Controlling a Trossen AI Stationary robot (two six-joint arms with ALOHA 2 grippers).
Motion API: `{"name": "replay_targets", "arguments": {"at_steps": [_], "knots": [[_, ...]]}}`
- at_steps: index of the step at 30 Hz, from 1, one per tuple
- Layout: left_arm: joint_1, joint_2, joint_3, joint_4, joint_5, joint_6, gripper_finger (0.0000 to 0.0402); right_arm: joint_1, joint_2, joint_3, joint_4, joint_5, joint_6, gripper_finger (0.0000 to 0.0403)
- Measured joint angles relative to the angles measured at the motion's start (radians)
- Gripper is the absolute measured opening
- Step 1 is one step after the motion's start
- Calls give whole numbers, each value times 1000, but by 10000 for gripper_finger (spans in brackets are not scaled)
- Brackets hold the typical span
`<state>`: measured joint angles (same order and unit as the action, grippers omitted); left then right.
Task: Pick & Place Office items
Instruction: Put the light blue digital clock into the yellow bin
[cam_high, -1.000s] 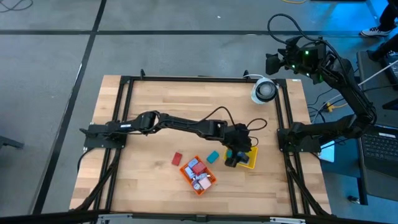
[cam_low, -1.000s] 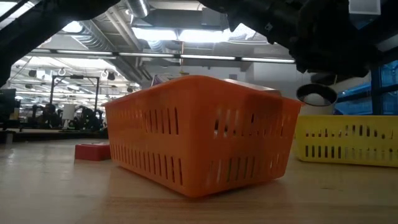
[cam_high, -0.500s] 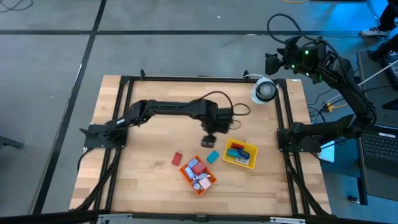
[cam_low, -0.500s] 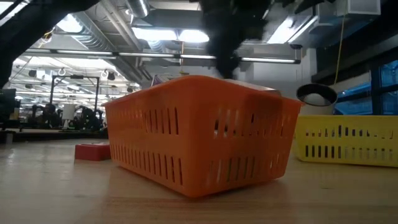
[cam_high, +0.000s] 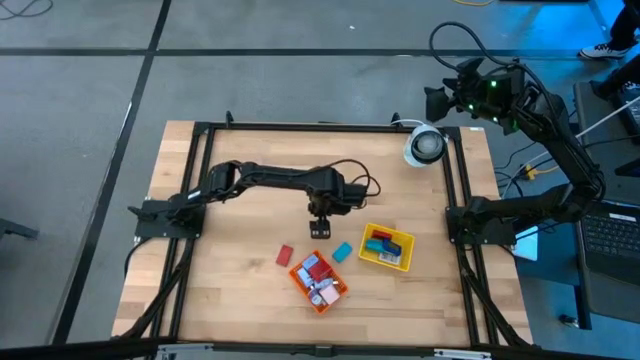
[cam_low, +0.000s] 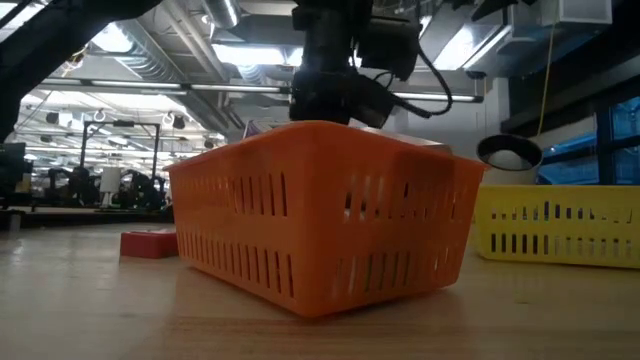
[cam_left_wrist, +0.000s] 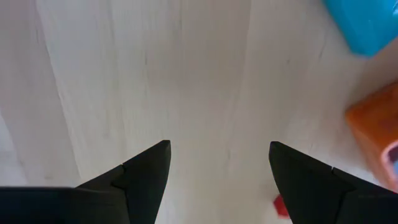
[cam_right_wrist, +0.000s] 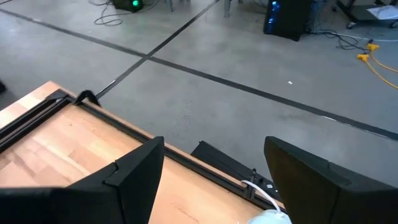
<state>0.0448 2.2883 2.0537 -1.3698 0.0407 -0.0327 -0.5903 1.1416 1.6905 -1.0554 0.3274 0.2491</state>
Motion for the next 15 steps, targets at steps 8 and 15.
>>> {"name": "replay_targets", "arguments": {"at_steps": [8,15], "knots": [[-77,1,13,153,-21,-67,267,0,0,0,0,-56,-88,284],[-75,-9,270,-191,-296,-2,254,-14,0,0,10,-82,-138,284]]}}
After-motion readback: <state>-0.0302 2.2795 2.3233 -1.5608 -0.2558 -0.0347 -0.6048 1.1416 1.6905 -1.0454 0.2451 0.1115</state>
